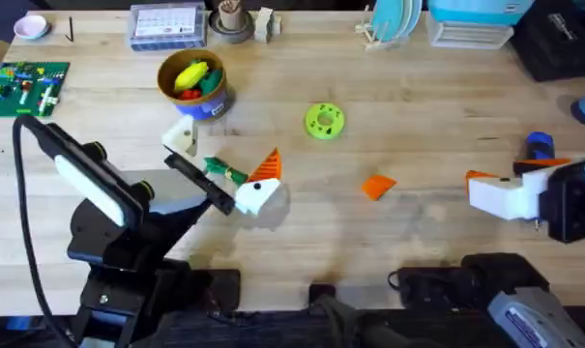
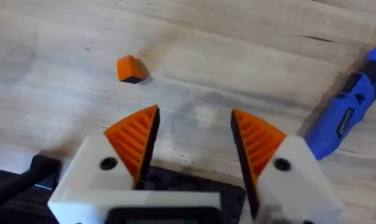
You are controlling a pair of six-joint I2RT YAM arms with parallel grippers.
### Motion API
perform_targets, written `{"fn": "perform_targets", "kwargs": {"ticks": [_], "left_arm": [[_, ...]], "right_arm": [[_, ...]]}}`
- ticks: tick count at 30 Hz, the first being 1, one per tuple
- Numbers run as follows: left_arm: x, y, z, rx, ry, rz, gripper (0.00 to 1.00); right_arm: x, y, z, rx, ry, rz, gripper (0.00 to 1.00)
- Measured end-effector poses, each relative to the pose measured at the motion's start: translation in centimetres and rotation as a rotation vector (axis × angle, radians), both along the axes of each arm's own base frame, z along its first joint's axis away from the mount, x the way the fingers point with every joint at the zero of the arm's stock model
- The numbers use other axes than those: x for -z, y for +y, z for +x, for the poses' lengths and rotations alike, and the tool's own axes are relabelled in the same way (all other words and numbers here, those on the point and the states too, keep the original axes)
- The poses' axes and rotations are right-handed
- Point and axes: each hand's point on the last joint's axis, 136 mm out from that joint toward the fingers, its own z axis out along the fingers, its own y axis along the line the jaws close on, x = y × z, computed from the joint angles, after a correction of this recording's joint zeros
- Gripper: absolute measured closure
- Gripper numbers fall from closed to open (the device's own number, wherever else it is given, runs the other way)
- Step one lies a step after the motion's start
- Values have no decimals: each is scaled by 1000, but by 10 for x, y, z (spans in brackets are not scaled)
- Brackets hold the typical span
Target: Pick up the gripper from the table and insert it into the empty holder that is missing its gripper. Then pick up a screw, insert it into the mounting hole, and use the screwdriver to tighten it. Finally, clean up the table by picking up the vegetable and placing it into the bucket.
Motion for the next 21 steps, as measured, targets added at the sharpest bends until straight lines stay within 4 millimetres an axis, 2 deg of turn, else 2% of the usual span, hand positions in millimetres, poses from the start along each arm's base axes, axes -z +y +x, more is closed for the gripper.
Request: {"fn": "perform_targets", "kwargs": {"ticks": [7,14,18,21], "left_arm": [[0,-20,-18,158,4,-7,8],[1,-43,-47,373,18,-18,7],[1,-52,-64,482,23,-24,8],[1,-53,-67,501,27,-26,8]], "right_arm": [[0,0,0,0,0,0,251],[0,0,0,0,0,0,252],[0,0,0,0,0,0,251],[0,0,0,0,0,0,251]]}}
